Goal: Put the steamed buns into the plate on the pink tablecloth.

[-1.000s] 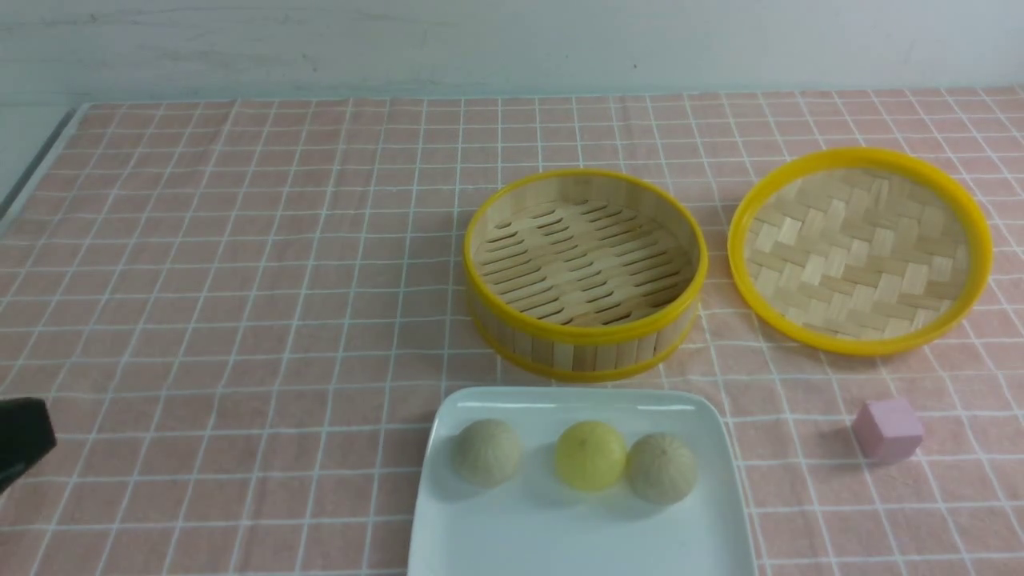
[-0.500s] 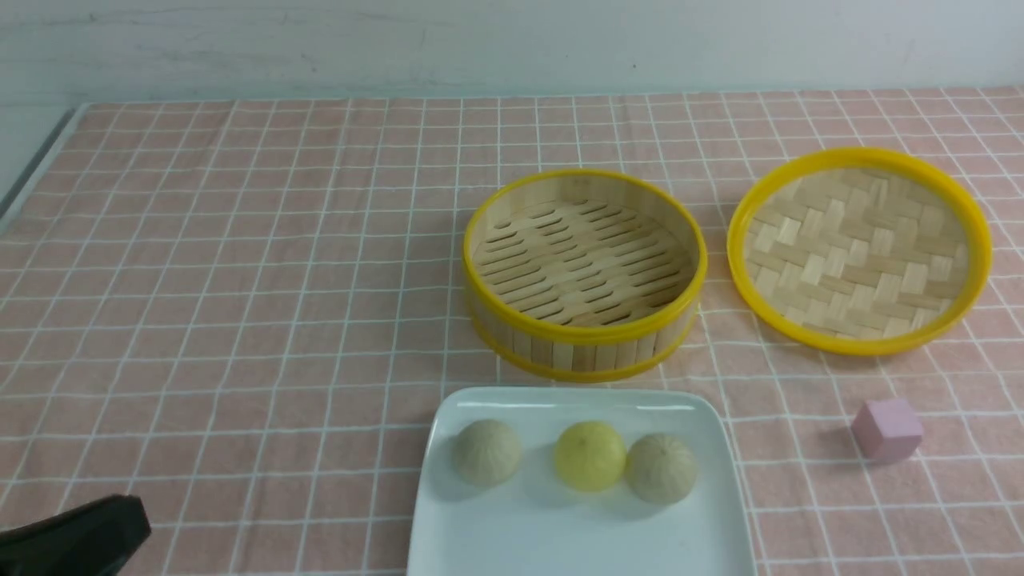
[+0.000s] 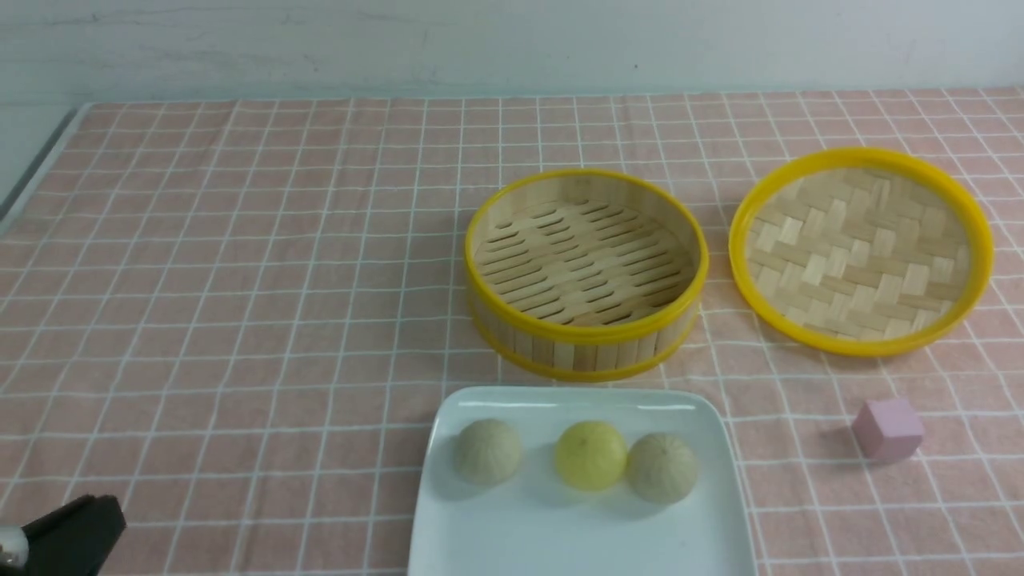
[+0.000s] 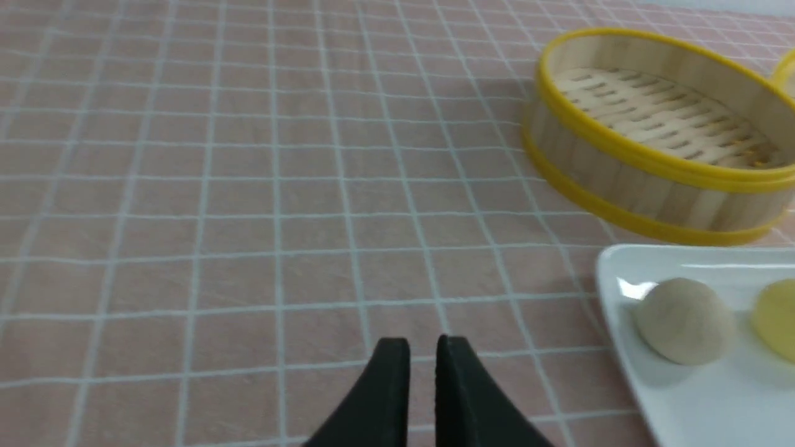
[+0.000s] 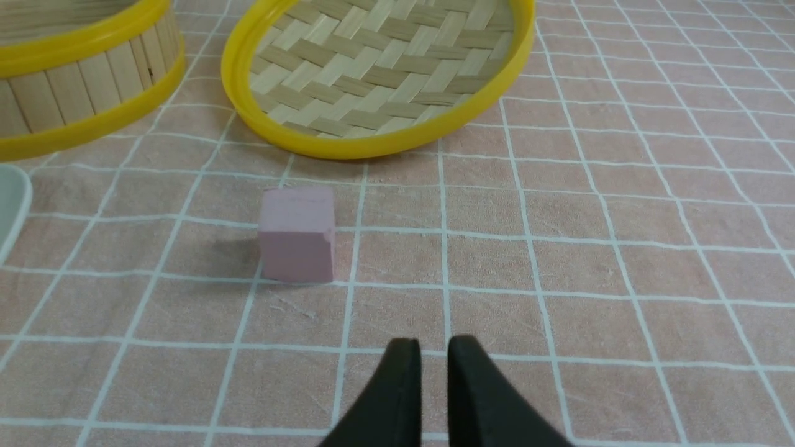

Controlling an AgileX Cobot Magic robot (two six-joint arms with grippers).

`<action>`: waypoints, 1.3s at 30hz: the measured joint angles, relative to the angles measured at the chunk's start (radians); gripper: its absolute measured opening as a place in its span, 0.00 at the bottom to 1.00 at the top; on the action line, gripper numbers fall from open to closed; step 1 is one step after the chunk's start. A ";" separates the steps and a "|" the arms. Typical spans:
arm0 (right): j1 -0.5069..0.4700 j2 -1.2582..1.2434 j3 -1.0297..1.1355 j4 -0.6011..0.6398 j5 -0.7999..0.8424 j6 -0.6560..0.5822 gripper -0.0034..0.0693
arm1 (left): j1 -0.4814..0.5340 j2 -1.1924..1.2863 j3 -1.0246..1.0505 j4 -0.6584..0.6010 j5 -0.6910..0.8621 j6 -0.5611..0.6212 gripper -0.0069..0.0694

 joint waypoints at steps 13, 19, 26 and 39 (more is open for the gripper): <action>0.000 0.000 0.000 0.000 0.000 0.000 0.19 | 0.256 -0.192 0.172 0.006 0.035 0.068 0.23; 0.000 0.000 0.000 -0.001 0.000 0.000 0.20 | 0.257 -0.192 0.172 0.006 0.037 0.072 0.23; 0.000 0.000 0.000 -0.001 0.000 0.000 0.21 | 0.257 -0.192 0.172 0.005 0.037 0.072 0.24; 0.000 0.000 0.000 -0.001 0.000 0.000 0.23 | 0.257 -0.192 0.172 0.005 0.037 0.072 0.26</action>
